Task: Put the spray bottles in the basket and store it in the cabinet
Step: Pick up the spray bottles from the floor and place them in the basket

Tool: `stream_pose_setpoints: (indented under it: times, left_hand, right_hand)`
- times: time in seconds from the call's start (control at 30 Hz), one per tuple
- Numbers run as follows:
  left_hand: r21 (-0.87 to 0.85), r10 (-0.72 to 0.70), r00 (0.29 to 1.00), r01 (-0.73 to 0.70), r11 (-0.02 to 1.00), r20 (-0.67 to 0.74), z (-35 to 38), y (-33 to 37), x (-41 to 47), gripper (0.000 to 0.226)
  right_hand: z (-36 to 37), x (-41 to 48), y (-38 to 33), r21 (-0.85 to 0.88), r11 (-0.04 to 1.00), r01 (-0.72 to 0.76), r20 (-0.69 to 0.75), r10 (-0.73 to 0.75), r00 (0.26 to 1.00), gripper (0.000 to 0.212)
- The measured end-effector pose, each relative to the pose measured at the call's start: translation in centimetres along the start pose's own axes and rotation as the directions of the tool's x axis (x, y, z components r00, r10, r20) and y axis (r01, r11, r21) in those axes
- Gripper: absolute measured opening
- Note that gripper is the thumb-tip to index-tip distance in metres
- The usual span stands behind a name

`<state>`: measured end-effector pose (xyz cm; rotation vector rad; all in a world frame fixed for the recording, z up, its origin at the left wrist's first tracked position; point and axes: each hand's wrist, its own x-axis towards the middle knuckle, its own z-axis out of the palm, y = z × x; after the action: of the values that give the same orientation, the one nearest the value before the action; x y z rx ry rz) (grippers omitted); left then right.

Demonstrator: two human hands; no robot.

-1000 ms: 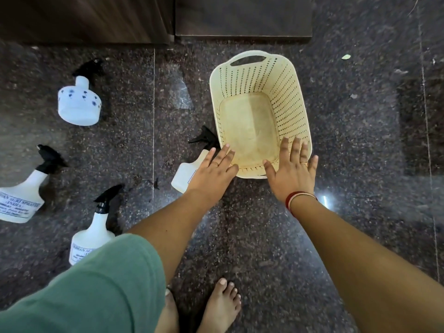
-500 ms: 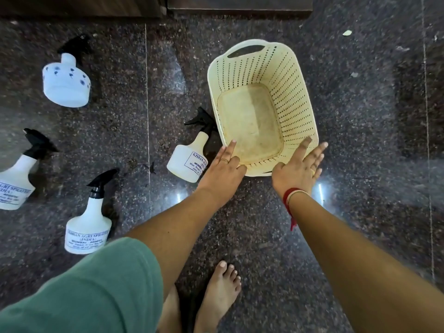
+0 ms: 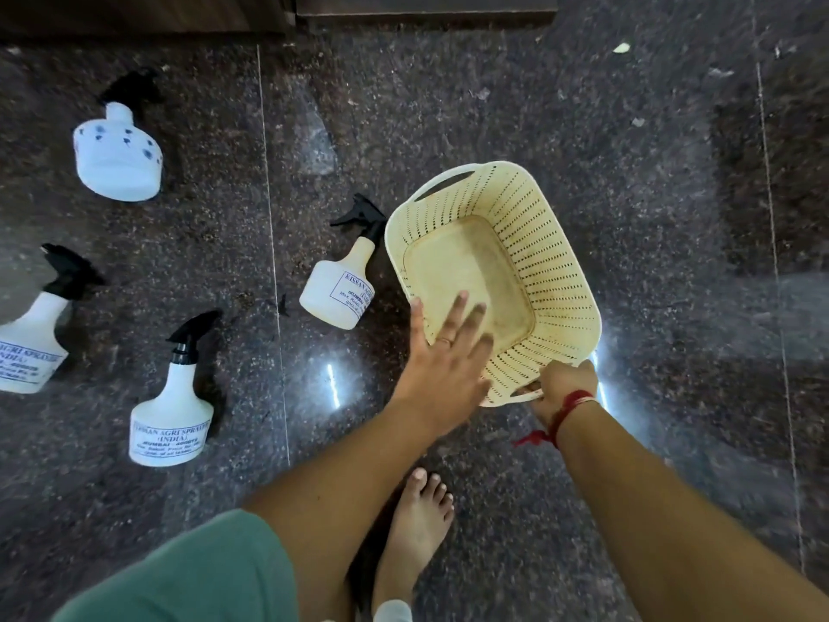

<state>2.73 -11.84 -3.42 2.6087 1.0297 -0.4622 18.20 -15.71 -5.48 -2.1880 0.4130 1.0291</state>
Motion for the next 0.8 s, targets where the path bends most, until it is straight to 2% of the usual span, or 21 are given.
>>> stream_pose_setpoints:
  times: [0.17, 0.33, 0.47, 0.53, 0.63, 0.73, 0.8]
  left_hand:
    - [-0.024, -0.228, 0.971, 0.227, 0.974, -0.072, -0.7, -2.9, 1.6, 0.083]
    - [-0.066, -0.326, 0.943, 0.322, 0.944, -0.066, -1.6, -5.0, 1.9, 0.089]
    - [-0.05, -0.375, 0.927, 0.376, 0.925, 0.02, -0.9, -6.0, 1.8, 0.087]
    - [-0.075, -0.361, 0.927, 0.369, 0.926, 0.1, -0.6, -6.3, 1.7, 0.089]
    - [-0.169, -0.272, 0.945, 0.303, 0.938, 0.183, -0.3, -6.7, 1.0, 0.103]
    - [-0.191, -0.192, 0.963, 0.228, 0.955, 0.189, 0.5, -7.2, -0.9, 0.108]
    - [-0.18, -0.204, 0.957, 0.241, 0.954, 0.204, 0.9, -7.9, -2.6, 0.107]
  right_hand:
    - [-2.5, 0.6, 1.3, -0.114, 0.993, 0.019, -0.016, -0.021, 1.0, 0.036]
    - [-5.5, 1.4, 2.5, -0.325, 0.944, 0.053, -0.044, -0.072, 0.996, 0.035]
    - [-7.2, 1.1, 3.1, -0.443, 0.893, 0.08, -0.055, -0.116, 0.992, 0.035]
    - [-7.7, 1.1, 3.3, -0.508, 0.855, 0.101, -0.035, -0.138, 0.99, 0.037]
    - [-7.4, 1.0, 3.5, -0.625, 0.761, 0.173, 0.042, -0.188, 0.981, 0.042]
    - [-6.2, 0.5, 3.5, -0.733, 0.632, 0.251, 0.122, -0.241, 0.963, 0.039]
    - [-5.3, 0.1, 3.4, -0.759, 0.585, 0.286, 0.165, -0.252, 0.954, 0.04]
